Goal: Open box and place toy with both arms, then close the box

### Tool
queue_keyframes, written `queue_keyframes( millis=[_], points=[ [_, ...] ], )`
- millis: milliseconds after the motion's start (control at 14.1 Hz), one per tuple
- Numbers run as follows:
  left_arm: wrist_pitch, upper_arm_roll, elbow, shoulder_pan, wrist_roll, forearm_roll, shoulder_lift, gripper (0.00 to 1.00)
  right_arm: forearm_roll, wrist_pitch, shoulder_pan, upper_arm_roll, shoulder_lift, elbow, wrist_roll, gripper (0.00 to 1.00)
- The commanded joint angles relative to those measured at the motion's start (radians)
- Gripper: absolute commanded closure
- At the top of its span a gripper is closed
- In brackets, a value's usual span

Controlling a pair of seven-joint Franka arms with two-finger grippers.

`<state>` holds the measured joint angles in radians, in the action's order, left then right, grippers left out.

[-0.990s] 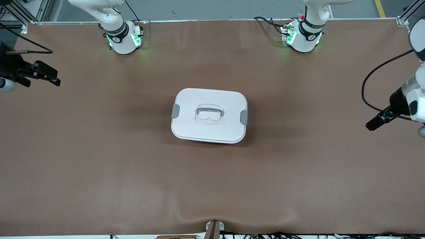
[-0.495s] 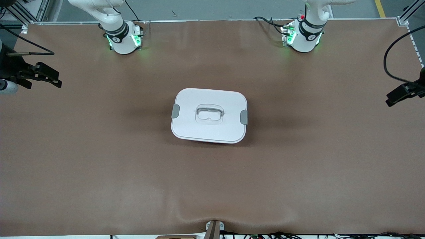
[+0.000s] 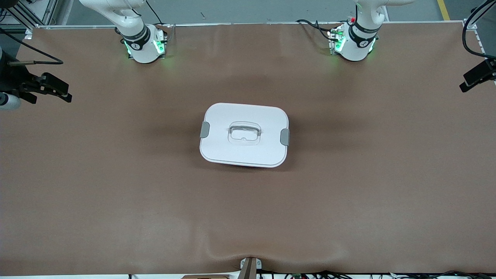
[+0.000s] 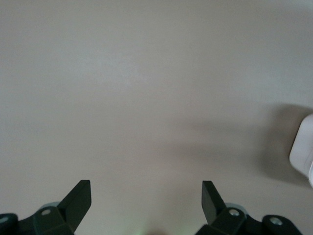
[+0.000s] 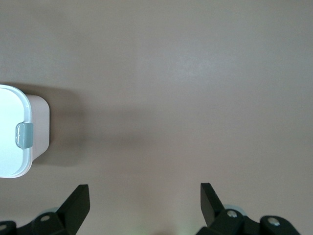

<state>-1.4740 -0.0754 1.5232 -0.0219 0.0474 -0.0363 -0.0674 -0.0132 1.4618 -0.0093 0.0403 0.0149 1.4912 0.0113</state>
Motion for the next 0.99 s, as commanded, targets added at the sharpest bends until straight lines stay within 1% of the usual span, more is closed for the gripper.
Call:
queue_keyframes(
  millis=[0, 212, 354, 919],
  points=[
    [-0.003, 0.0, 0.028, 0.0, -0.046, 0.012, -0.023, 0.0, 0.01, -0.011, 0.005, 0.0, 0.011, -0.025, 0.013, 0.0],
    [-0.002, -0.001, 0.028, 0.002, -0.052, 0.004, -0.02, 0.0, 0.01, -0.011, 0.005, 0.0, 0.011, -0.025, 0.013, 0.0],
    [-0.002, -0.001, 0.029, 0.002, -0.103, 0.015, -0.019, 0.0, 0.01, -0.011, 0.005, 0.0, 0.011, -0.025, 0.013, 0.0],
    [-0.006, 0.0, 0.028, -0.001, -0.093, 0.01, -0.006, 0.0, 0.01, -0.015, 0.006, 0.0, 0.011, -0.025, 0.013, 0.0]
  ],
)
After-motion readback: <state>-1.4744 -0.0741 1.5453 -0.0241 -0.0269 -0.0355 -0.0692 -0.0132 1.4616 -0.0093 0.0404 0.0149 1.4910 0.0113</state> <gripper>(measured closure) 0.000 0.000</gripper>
